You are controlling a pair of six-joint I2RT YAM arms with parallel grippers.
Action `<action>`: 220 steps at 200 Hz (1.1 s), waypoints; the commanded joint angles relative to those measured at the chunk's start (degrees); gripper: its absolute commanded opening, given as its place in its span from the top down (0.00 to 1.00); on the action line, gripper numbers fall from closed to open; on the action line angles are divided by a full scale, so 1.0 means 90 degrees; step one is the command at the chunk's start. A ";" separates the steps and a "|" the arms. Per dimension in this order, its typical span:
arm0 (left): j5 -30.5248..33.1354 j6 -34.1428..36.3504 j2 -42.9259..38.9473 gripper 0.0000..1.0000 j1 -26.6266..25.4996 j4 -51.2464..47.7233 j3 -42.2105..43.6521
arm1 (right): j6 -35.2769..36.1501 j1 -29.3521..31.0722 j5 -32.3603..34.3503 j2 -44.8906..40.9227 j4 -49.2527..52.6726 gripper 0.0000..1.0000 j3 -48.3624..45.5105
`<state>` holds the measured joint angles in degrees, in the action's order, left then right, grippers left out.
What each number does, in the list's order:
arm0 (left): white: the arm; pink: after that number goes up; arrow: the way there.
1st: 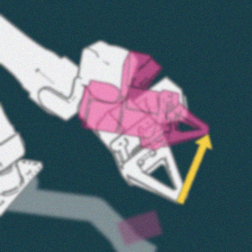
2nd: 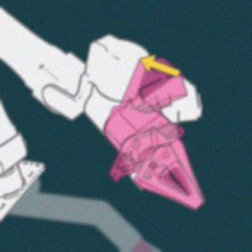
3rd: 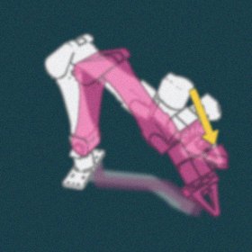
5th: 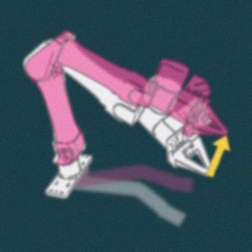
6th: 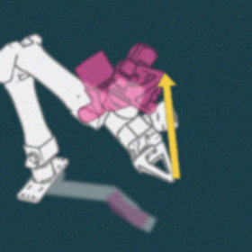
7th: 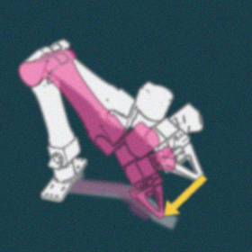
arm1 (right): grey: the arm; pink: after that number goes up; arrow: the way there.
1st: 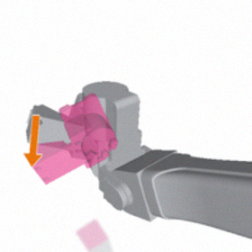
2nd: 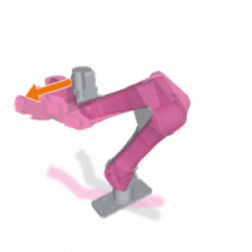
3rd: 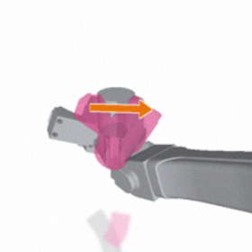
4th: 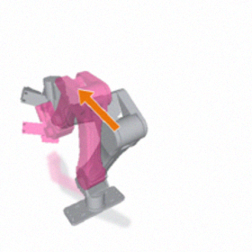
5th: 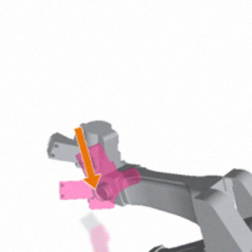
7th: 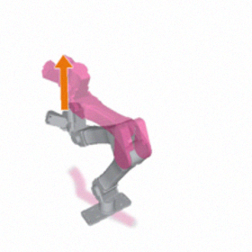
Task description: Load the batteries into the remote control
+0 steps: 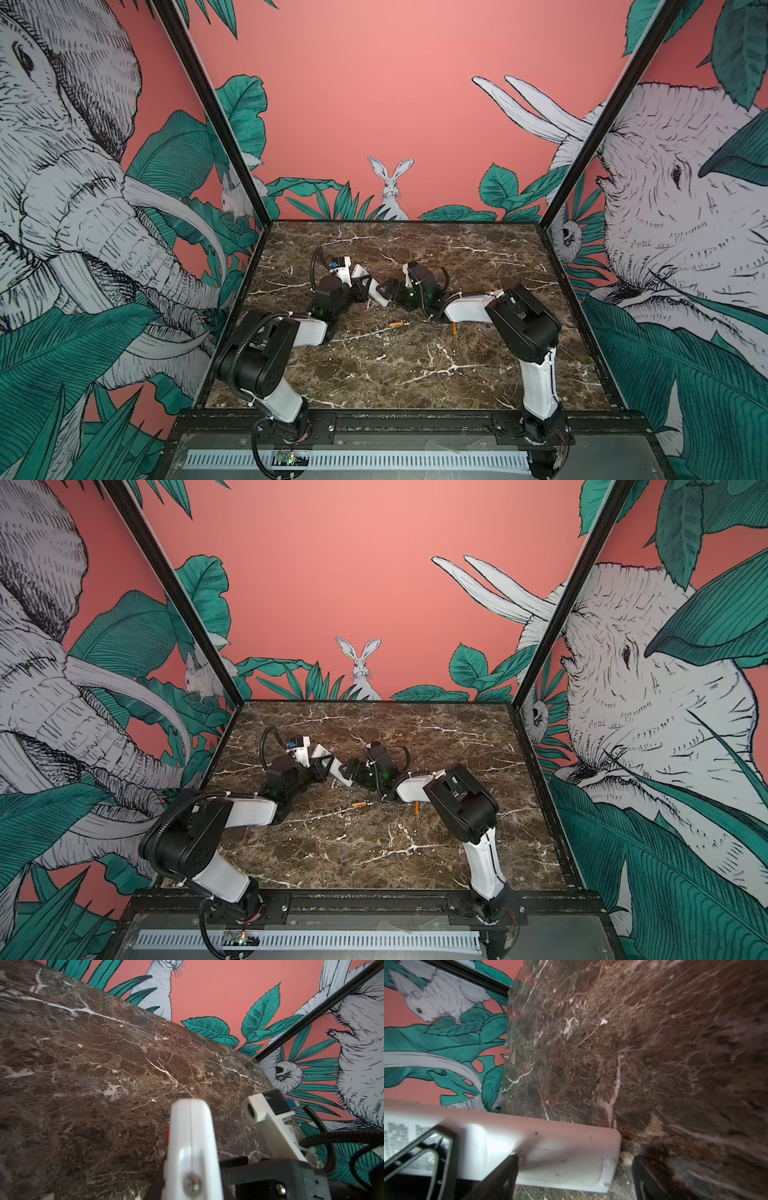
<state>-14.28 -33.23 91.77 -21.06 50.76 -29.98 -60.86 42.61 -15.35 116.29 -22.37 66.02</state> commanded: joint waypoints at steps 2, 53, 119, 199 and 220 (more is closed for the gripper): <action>-0.0386 0.0348 -0.0239 0.86 -0.0150 -0.0275 0.0009 | 0.0479 0.0277 0.0604 0.0000 0.1636 0.14 0.0246; -0.0161 0.1075 -0.0589 0.86 -0.0450 -0.0970 -0.0181 | 0.1148 0.0275 0.0795 -0.0123 0.2354 0.14 0.0631; 0.0197 0.1619 -0.0617 0.86 -0.0984 -0.1430 -0.0439 | 0.1883 0.0283 0.1139 -0.0288 0.3108 0.13 0.0931; 0.0302 0.1830 -0.0577 0.85 -0.1151 -0.1566 -0.0488 | 0.2472 0.0260 0.1687 -0.0606 0.3657 0.13 0.1250; 0.0417 0.1986 -0.0604 0.85 -0.1236 -0.1684 -0.0519 | 0.2608 0.0257 0.1804 -0.0645 0.3849 0.12 0.1360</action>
<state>-6.59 -16.60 87.24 -29.56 39.88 -33.82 -40.21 44.23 -2.15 111.07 8.49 76.88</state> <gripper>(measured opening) 0.217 0.875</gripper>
